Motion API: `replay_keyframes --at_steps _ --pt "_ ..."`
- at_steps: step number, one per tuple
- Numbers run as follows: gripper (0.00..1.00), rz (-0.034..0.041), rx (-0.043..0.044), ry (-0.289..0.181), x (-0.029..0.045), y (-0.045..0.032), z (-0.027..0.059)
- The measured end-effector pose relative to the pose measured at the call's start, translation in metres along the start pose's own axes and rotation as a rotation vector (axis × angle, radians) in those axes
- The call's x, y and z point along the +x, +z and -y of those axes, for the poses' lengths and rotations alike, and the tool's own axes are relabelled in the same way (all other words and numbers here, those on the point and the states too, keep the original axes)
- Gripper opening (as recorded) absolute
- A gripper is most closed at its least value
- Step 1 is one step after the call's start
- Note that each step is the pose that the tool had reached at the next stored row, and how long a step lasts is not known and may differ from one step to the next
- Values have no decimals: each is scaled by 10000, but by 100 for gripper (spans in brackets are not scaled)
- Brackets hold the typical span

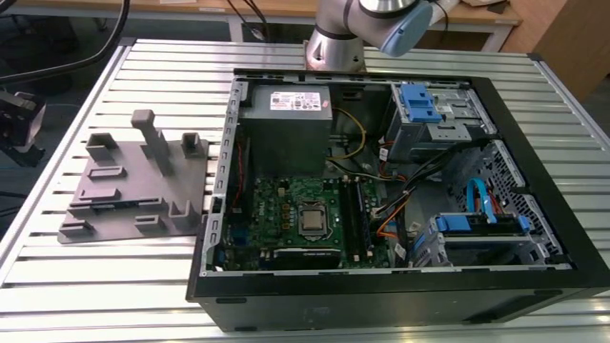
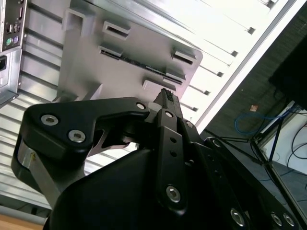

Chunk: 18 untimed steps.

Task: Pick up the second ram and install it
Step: 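Reach for the second ram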

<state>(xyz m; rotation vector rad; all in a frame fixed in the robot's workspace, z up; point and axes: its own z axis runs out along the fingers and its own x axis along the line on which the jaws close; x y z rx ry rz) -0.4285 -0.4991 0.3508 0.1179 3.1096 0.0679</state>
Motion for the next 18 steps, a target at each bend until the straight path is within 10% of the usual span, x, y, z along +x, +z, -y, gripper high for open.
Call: replay_keyframes --at_steps 18 --pt "7 -1 1 -1 27 239 39"
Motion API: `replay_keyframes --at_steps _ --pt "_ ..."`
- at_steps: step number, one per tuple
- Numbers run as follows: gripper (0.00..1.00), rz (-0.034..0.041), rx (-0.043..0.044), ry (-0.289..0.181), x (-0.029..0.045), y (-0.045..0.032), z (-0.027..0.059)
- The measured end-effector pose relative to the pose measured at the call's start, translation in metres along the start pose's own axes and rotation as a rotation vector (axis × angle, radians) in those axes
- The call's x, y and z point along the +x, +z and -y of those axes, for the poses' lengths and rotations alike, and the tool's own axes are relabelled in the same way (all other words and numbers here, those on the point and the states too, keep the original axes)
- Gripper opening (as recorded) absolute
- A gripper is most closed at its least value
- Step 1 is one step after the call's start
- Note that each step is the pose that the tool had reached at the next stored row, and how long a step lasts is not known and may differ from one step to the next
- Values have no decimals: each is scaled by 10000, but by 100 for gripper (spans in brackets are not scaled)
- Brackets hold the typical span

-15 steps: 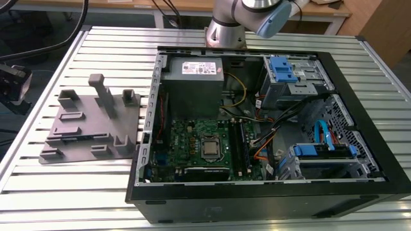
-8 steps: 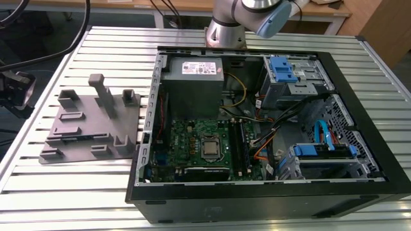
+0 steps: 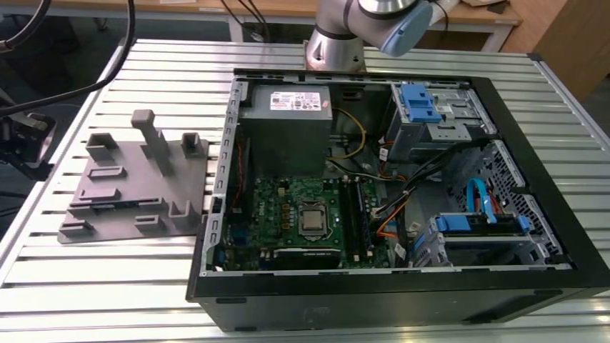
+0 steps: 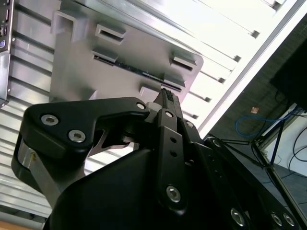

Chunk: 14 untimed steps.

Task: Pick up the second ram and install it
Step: 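Reach for the second ram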

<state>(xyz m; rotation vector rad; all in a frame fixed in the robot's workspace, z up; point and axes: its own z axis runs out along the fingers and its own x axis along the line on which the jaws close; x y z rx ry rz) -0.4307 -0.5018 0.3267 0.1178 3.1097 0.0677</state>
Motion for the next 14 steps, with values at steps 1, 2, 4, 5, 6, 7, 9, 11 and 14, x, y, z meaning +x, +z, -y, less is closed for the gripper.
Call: replay_keyframes --at_steps 1,2,4,5,6,7,9,11,14 --pt "7 1 -1 0 1 10 1" --pt "7 0 0 0 2 21 3" --pt "7 0 0 0 5 42 7" --pt "7 0 0 0 6 53 8" --pt "7 0 0 0 8 63 10" --pt "7 0 0 0 10 73 12" --pt "7 0 0 0 13 94 16" --pt "7 1 -1 0 17 115 19" --pt "7 0 0 0 21 145 24"
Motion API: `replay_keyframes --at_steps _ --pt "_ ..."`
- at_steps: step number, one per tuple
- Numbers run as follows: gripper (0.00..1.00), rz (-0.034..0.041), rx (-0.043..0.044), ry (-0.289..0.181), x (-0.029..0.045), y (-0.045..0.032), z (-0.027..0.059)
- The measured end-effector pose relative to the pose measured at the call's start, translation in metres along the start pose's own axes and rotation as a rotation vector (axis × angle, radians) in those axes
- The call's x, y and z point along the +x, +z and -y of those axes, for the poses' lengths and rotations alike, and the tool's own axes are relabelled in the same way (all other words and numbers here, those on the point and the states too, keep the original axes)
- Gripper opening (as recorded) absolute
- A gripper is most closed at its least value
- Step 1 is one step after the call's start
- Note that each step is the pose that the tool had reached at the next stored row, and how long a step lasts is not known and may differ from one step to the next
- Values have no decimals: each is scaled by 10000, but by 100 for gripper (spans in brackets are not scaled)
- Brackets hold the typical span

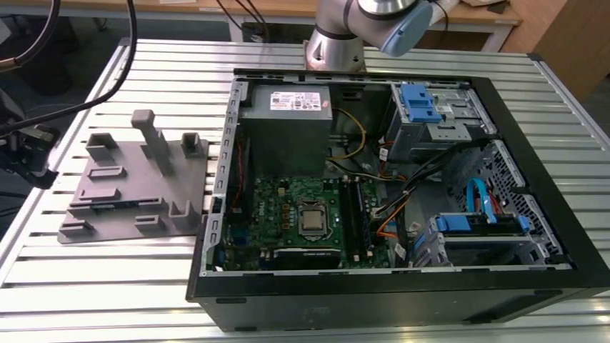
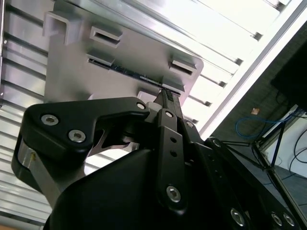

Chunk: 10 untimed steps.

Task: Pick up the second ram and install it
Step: 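Reach for the second ram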

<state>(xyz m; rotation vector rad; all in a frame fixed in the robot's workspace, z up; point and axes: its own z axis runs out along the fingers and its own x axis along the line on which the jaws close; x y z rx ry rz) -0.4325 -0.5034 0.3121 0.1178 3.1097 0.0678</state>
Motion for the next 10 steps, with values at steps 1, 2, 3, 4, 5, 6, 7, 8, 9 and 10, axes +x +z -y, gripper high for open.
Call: replay_keyframes --at_steps 1,2,3,4,5,6,7,8,9,10 --pt "7 0 1 0 2 12 2" --pt "7 0 0 -1 4 24 4" --pt "7 0 0 -2 7 37 6" --pt "7 0 0 -1 11 50 8" --pt "7 0 1 0 18 62 10" --pt "7 -2 3 0 25 73 16" --pt "7 -1 1 -1 31 85 23" --pt "7 0 -1 0 35 98 30" --pt "7 3 -3 0 36 114 33" --pt "7 1 -1 1 37 128 35"
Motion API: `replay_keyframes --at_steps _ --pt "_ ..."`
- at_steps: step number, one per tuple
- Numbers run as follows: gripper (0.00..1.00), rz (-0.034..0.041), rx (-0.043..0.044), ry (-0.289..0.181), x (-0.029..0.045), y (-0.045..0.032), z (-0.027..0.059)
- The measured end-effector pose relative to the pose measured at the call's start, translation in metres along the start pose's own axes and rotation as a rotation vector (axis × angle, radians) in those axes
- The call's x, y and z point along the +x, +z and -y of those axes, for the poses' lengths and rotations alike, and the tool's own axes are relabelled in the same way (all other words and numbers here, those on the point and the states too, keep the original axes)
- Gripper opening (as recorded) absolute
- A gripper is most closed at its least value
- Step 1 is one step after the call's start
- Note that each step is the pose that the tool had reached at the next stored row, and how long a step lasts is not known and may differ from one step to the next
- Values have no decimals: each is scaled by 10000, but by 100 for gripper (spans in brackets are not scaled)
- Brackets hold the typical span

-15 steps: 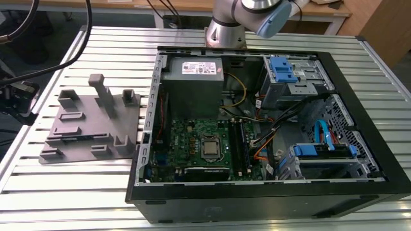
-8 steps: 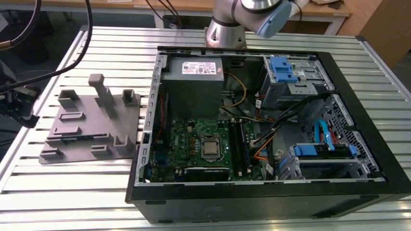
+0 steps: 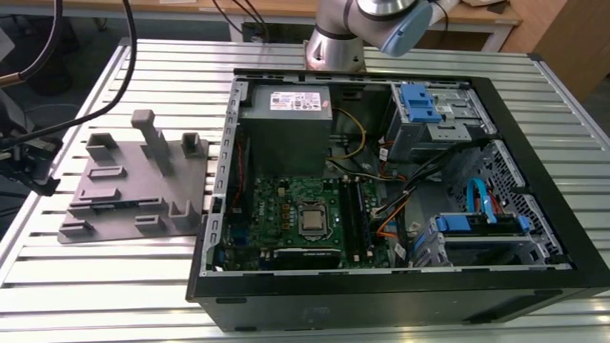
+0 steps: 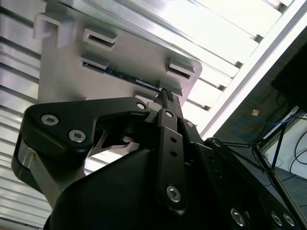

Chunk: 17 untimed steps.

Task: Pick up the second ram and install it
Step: 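Reach for the second ram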

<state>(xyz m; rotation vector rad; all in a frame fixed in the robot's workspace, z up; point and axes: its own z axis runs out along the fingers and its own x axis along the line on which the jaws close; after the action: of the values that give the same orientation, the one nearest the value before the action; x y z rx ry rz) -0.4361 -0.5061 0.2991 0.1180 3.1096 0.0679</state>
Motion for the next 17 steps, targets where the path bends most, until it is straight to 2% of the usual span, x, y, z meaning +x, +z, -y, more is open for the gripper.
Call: replay_keyframes --at_steps 3,10,17 --pt "7 -3 6 -5 -22 44 1" --pt "7 -6 37 -16 -132 146 -35" --pt "7 -8 39 -55 -152 213 -107"
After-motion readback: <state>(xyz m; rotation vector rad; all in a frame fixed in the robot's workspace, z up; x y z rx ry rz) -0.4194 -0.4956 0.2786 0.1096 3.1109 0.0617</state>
